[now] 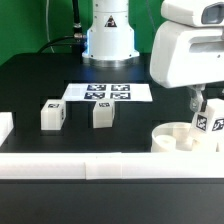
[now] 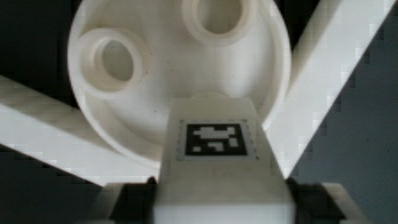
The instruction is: Assemble stool
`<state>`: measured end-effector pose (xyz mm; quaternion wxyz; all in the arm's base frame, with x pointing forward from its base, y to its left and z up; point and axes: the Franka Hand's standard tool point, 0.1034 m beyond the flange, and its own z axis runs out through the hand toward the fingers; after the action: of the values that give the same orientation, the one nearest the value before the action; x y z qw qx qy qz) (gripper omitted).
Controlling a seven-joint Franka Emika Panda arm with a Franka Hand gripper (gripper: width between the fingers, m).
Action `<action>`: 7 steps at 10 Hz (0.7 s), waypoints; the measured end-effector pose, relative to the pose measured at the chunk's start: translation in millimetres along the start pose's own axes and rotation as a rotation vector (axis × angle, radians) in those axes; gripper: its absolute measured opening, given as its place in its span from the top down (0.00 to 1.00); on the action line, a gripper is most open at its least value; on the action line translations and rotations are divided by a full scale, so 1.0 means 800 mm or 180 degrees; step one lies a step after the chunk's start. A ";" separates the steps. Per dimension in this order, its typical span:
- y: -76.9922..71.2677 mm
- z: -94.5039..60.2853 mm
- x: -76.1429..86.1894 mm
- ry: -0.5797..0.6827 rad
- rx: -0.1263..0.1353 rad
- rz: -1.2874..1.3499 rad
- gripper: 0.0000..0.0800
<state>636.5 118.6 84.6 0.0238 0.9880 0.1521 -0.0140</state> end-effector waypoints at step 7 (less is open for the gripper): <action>0.001 0.002 -0.005 0.0010 0.0320 0.2477 0.58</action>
Offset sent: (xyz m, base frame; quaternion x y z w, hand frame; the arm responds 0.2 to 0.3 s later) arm -0.0150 -0.0033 -0.0043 0.0154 0.0053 0.2444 0.9695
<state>632.9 116.4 83.5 -0.0214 0.9718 -0.2347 -0.0099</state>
